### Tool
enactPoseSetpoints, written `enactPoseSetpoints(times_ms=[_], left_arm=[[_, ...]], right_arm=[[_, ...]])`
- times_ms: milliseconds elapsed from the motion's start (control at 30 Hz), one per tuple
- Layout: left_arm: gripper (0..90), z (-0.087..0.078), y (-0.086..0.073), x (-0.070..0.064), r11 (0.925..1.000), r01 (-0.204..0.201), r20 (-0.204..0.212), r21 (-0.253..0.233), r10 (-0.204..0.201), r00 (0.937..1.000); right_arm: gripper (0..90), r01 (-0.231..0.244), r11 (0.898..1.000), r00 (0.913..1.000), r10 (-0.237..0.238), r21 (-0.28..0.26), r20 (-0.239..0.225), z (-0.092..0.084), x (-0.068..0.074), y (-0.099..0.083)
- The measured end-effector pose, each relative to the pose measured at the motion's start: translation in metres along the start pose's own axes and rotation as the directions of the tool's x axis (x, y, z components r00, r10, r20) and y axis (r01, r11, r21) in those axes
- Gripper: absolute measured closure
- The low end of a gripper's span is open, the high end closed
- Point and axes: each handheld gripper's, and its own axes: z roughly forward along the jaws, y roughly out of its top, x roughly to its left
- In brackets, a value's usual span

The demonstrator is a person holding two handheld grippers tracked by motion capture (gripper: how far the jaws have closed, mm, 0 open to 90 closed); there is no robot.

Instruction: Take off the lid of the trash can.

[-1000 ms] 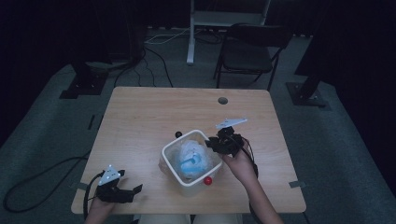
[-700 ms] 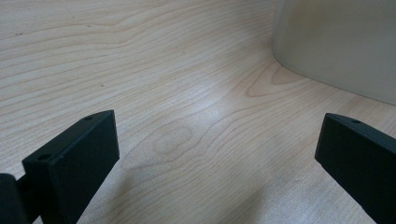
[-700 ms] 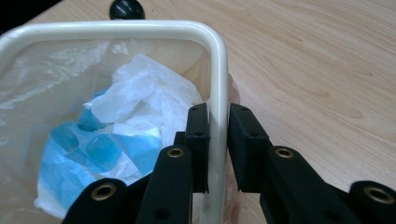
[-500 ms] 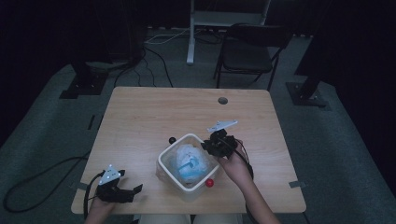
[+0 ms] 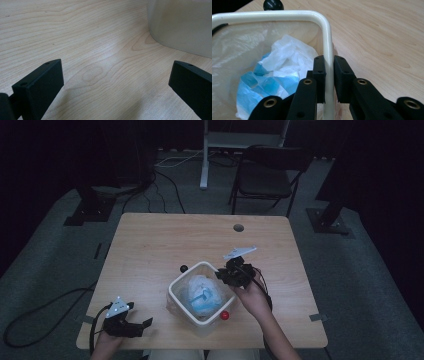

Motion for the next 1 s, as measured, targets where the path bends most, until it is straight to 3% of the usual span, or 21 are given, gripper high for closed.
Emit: enactPoseSetpoints(times_ms=[200, 433, 1000], left_arm=[[0.3, 0.0, 0.0, 0.0, 1.0, 0.004, 0.0, -0.001, -0.004, 1.0], [0.3, 0.0, 0.0, 0.0, 1.0, 0.005, -0.001, -0.004, -0.005, 1.0], [0.3, 0.001, 0.0, 0.001, 0.9999, 0.013, 0.01, 0.0, -0.013, 0.9999]], right_arm=[[80.5, -0.004, 1.0, 0.9999, 0.003, -0.023, -0.013, -0.011, 0.0, 0.006], [80.7, -0.006, 0.999, 0.9998, 0.007, -0.042, 0.02, -0.027, -0.005, 0.01], [80.8, -0.091, 0.993, 0.9924, 0.097, -0.081, 0.075, -0.053, -0.036, -0.011]])
